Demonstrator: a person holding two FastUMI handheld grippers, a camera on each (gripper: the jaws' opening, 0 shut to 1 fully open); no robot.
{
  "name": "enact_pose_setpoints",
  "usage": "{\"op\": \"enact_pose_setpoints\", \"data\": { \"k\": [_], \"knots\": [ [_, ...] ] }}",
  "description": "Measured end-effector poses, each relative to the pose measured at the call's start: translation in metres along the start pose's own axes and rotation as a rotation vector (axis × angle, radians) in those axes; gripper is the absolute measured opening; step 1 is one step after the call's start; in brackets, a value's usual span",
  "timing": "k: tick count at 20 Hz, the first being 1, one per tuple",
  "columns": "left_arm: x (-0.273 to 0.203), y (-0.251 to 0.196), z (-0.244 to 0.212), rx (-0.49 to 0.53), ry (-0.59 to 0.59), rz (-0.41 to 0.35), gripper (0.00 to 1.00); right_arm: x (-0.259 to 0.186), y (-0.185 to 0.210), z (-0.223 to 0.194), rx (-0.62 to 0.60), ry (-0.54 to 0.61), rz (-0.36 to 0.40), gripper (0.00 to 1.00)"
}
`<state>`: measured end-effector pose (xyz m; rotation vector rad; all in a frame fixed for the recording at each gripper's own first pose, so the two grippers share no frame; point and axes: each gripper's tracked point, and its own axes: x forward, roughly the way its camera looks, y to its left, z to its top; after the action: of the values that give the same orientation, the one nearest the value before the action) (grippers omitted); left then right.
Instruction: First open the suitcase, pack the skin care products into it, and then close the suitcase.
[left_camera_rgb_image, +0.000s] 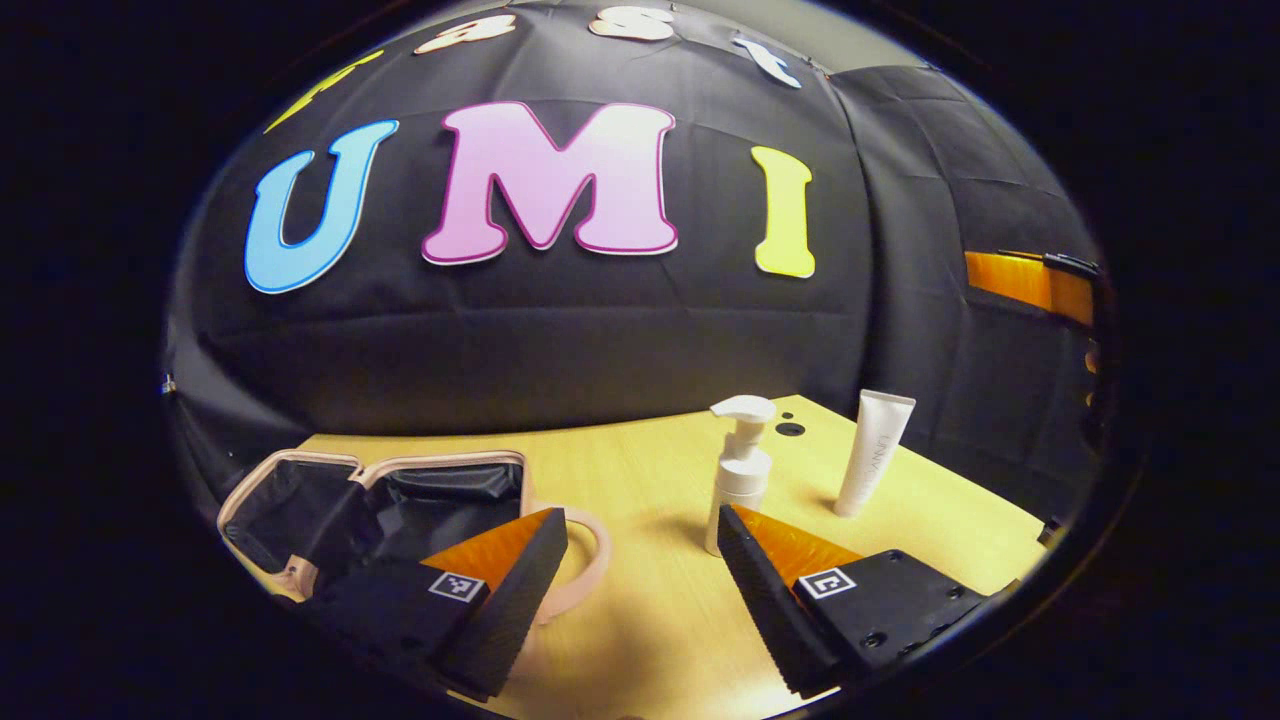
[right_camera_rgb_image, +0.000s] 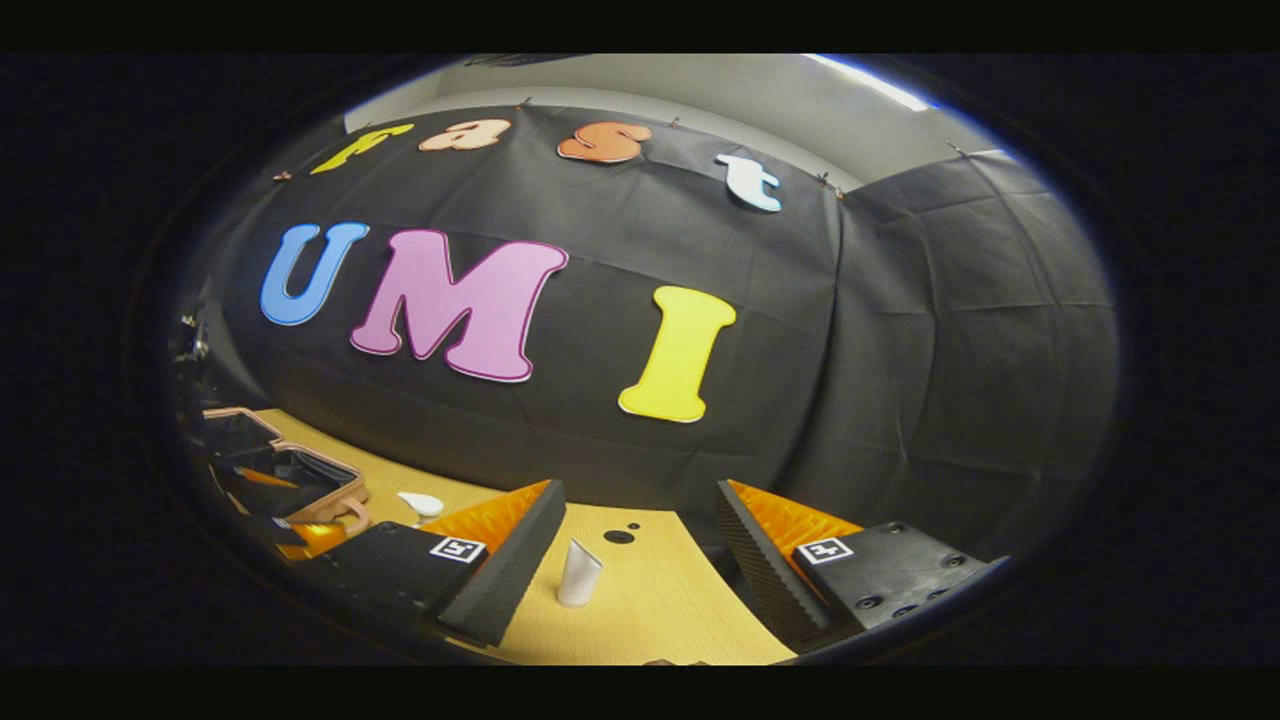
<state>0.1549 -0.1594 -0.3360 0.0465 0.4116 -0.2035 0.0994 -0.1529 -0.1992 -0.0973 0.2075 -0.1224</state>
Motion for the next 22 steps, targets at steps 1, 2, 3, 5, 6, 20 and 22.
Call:
{"op": "enact_pose_setpoints", "data": {
  "k": [1,2,3,5,6,20,22],
  "knots": [
    [0.019,-0.018,-0.013,0.0,0.033,-0.011,0.98,0.008,-0.007,-0.009,0.006,0.004,-0.002,0.96],
    [0.041,-0.031,-0.02,0.001,0.044,-0.035,0.98,0.013,-0.014,-0.016,0.004,0.002,-0.008,0.96],
    [0.052,-0.039,-0.023,0.008,0.049,-0.047,0.98,0.017,-0.018,-0.021,0.004,0.003,-0.012,0.97],
    [0.074,-0.046,-0.035,0.044,0.075,-0.059,0.98,0.026,-0.024,-0.035,0.023,0.025,-0.011,0.96],
    [0.087,-0.045,-0.04,0.057,0.085,-0.059,0.98,0.032,-0.029,-0.047,0.041,0.051,-0.018,0.96],
    [0.145,-0.058,-0.043,0.029,0.076,-0.157,0.63,0.028,0.028,-0.168,0.053,0.287,0.08,0.97],
    [0.145,-0.057,-0.042,0.023,0.077,-0.168,0.65,0.027,0.041,-0.179,0.032,0.297,0.108,0.97]
  ]
}}
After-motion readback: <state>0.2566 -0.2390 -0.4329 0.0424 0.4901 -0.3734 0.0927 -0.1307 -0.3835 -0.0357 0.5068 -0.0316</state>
